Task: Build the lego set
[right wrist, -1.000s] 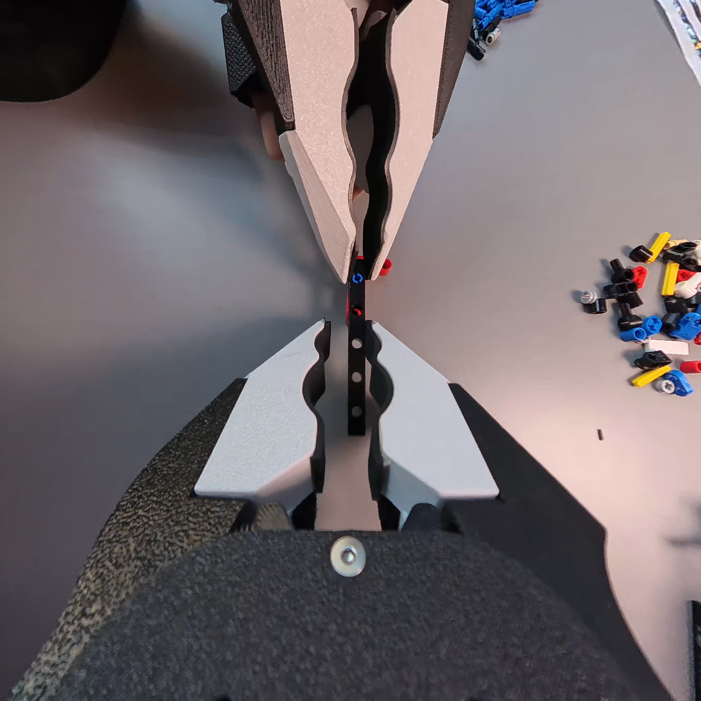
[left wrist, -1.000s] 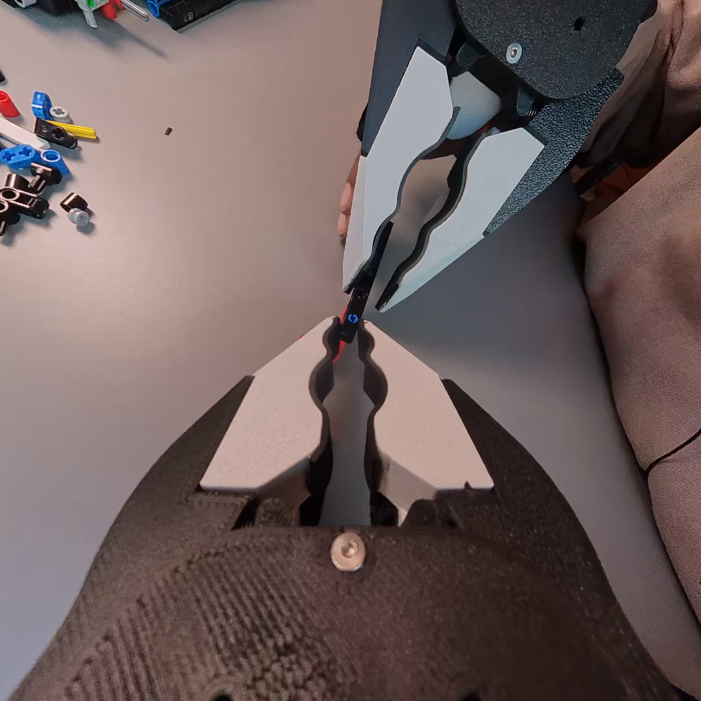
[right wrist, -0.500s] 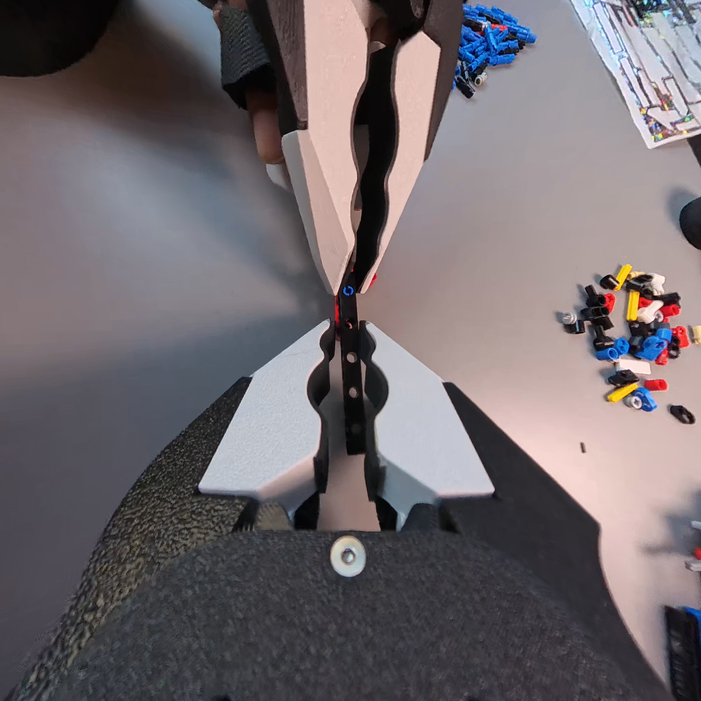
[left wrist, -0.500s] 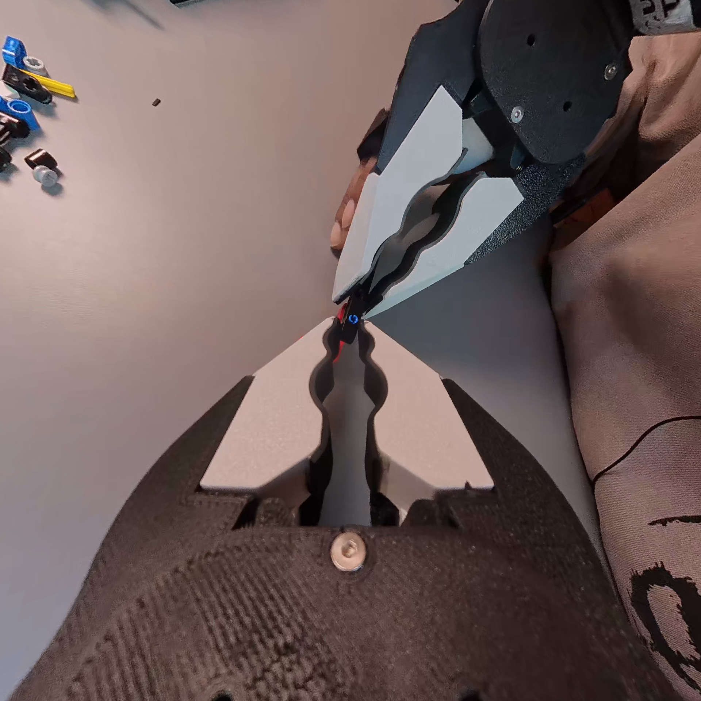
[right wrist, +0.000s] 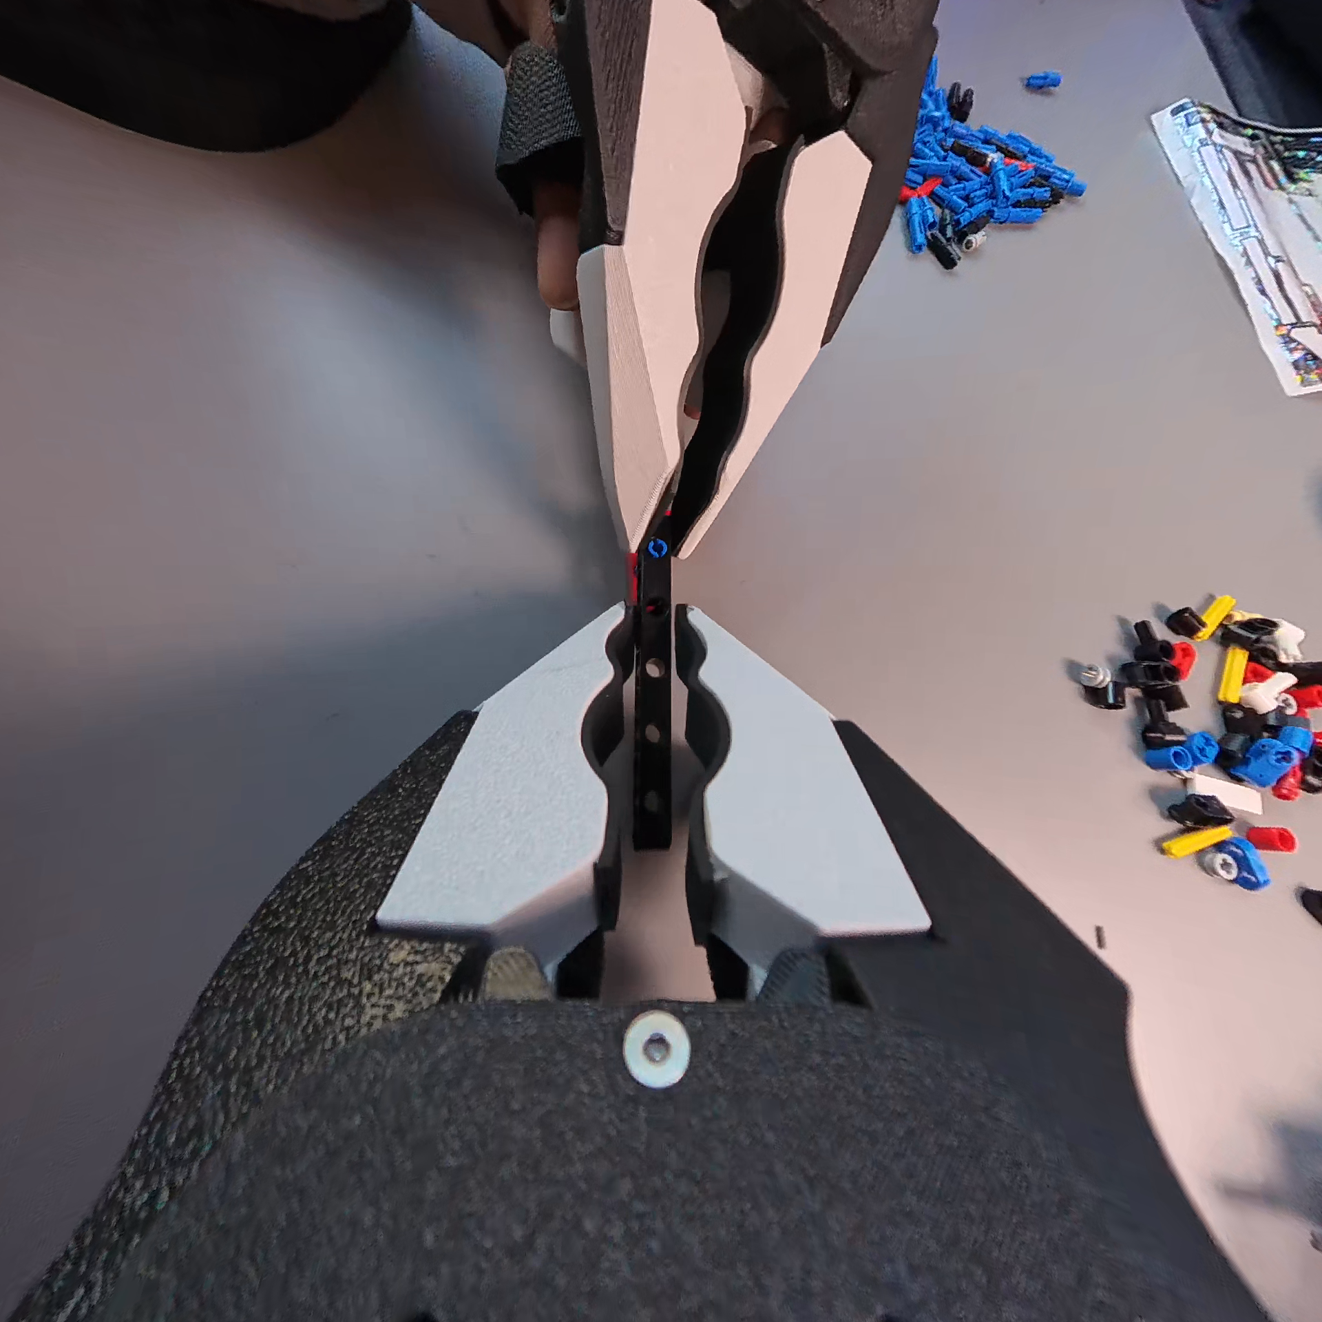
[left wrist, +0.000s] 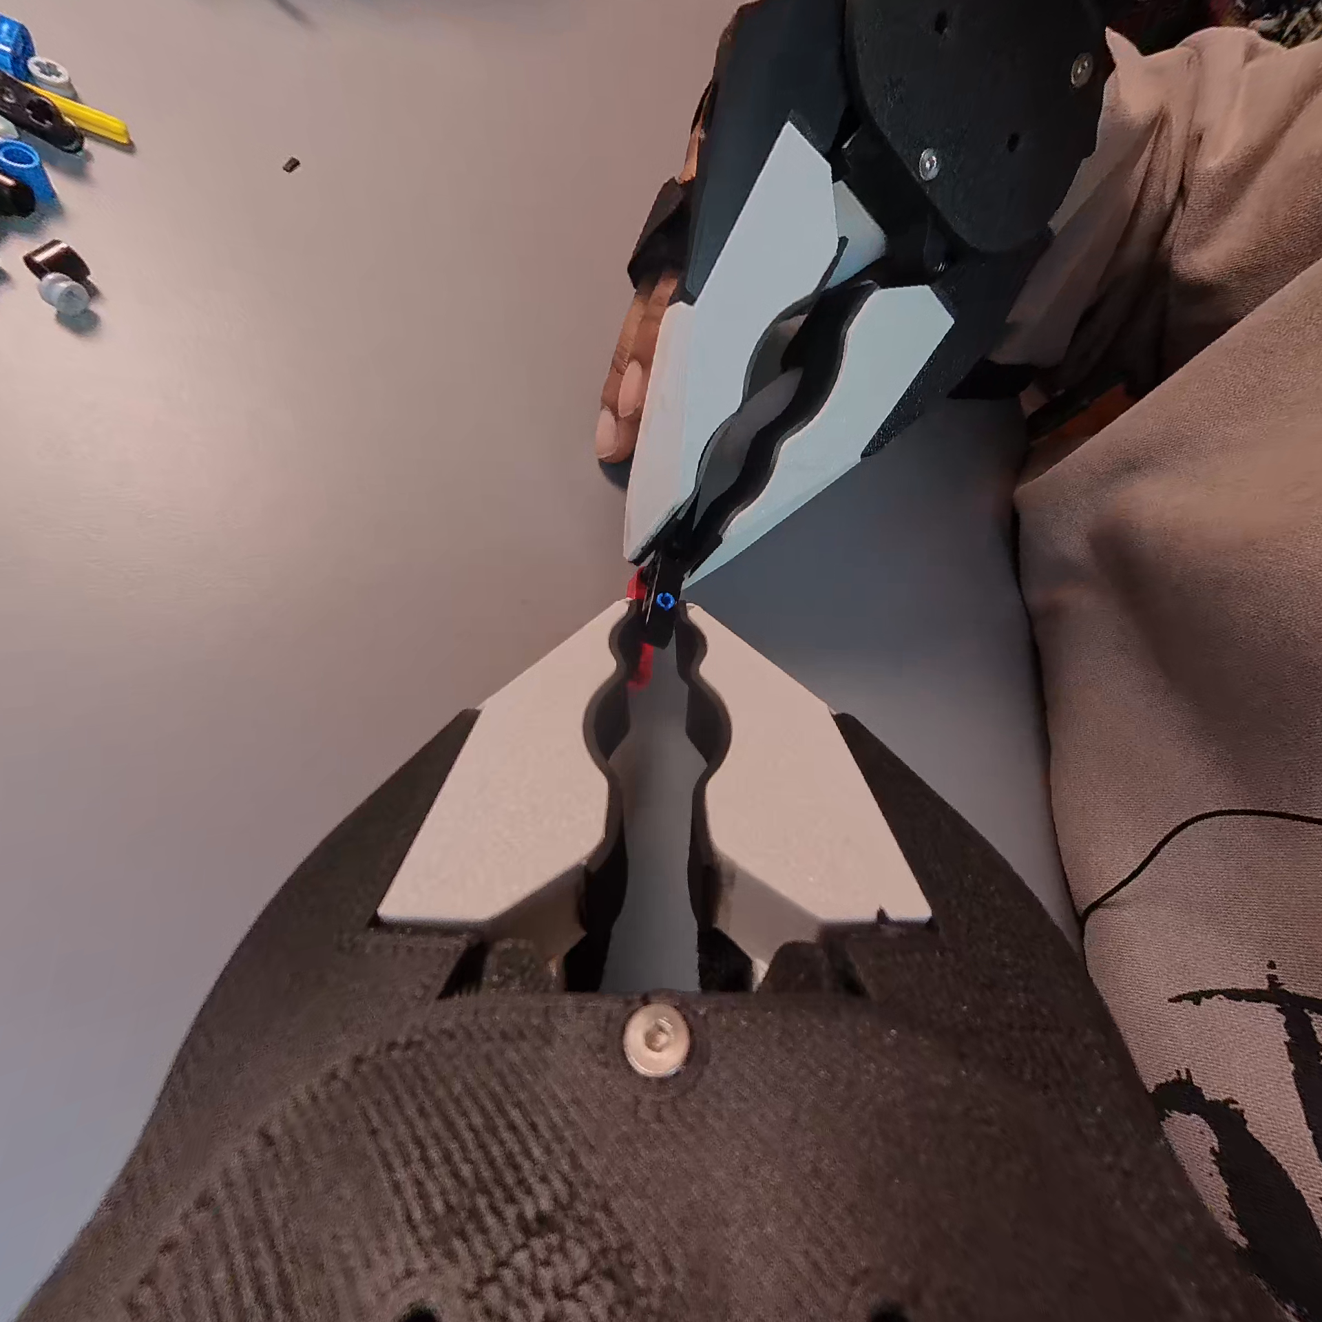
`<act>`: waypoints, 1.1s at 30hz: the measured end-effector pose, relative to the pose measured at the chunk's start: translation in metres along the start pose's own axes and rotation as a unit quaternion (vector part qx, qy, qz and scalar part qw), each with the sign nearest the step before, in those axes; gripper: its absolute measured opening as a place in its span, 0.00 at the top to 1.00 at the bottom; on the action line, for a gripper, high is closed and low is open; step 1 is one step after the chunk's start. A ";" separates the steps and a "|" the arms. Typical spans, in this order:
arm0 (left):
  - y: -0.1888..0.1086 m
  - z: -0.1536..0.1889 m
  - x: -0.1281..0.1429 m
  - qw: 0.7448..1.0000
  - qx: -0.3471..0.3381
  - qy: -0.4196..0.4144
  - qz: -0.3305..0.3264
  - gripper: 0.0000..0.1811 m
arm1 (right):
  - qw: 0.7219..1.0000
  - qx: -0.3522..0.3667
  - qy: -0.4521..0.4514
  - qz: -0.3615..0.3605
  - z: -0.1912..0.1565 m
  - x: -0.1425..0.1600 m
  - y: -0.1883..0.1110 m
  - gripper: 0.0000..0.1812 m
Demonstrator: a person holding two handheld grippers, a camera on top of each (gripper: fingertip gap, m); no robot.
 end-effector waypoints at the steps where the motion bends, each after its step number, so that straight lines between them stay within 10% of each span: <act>1: 0.000 0.000 0.000 1.000 -0.001 -0.002 -0.001 0.96 | 1.000 -0.004 0.005 0.002 0.001 0.000 -0.001 0.95; 33: 0.000 0.005 0.005 1.000 0.006 0.031 0.001 0.95 | 0.970 -0.240 0.025 -0.038 0.014 -0.002 0.008 0.95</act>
Point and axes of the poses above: each gripper's, where its closed fingertips meet, y out along the fingers, x out of its underside, z = x × y across the jaws, the point moved 5 cm from there along -y, back along the fingers, and after that the axes turned 13 degrees about z, right-handed, at the moved point
